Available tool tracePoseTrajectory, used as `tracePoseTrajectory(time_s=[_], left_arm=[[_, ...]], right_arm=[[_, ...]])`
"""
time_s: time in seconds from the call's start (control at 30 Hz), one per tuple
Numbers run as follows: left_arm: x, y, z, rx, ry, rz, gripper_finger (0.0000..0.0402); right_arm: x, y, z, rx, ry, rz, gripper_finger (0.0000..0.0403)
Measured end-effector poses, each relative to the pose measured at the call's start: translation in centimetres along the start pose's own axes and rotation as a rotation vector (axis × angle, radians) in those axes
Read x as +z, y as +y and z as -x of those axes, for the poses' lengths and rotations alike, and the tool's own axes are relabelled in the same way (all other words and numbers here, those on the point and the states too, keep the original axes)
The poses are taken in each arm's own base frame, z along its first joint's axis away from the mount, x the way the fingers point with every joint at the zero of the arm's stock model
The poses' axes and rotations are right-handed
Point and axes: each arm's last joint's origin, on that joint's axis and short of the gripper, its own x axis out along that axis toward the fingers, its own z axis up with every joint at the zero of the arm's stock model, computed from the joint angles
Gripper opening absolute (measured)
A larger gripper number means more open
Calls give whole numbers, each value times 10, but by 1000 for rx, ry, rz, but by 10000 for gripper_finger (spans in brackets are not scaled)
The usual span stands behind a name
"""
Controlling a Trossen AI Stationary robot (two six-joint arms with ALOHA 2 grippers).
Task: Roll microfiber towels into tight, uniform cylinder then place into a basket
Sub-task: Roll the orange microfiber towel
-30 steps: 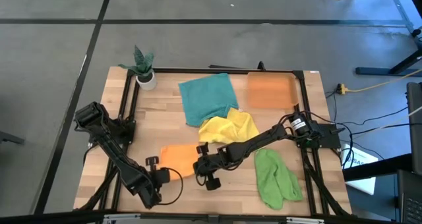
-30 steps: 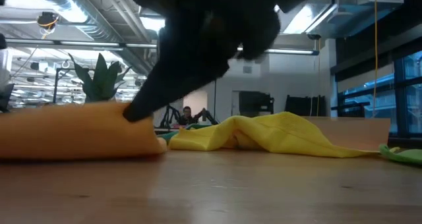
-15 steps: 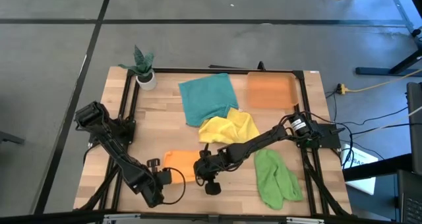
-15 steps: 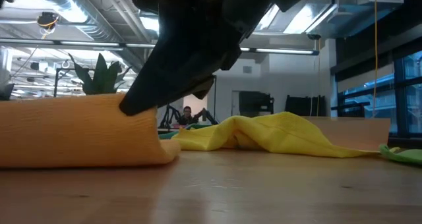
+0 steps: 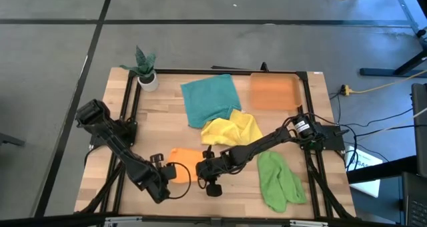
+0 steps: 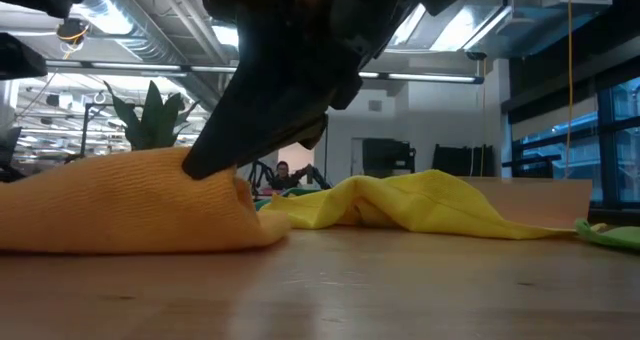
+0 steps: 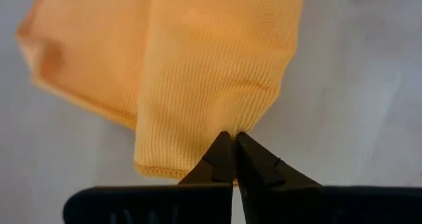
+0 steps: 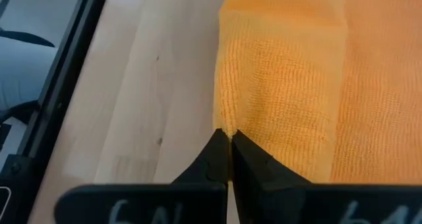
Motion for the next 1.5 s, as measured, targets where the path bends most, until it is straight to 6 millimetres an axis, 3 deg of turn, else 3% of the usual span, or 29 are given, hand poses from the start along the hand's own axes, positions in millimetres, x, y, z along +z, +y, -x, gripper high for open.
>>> tracePoseTrajectory(time_s=[0.4, 0.67, 0.97, 1.5], left_arm=[[-1, 2, 4, 13, -13, 13, 0], [1, 4, 4, 31, -35, 50, 0], [2, 8, 5, 122, -148, 45, 0], [5, 27, 4, 271, -122, 125, 0]], right_arm=[[0, -4, 8, -197, -16, -50, 4], [1, -3, 14, -203, -13, -95, 4], [1, -5, 15, -264, -28, -92, 4], [-1, -10, 17, -414, -52, -162, 4]])
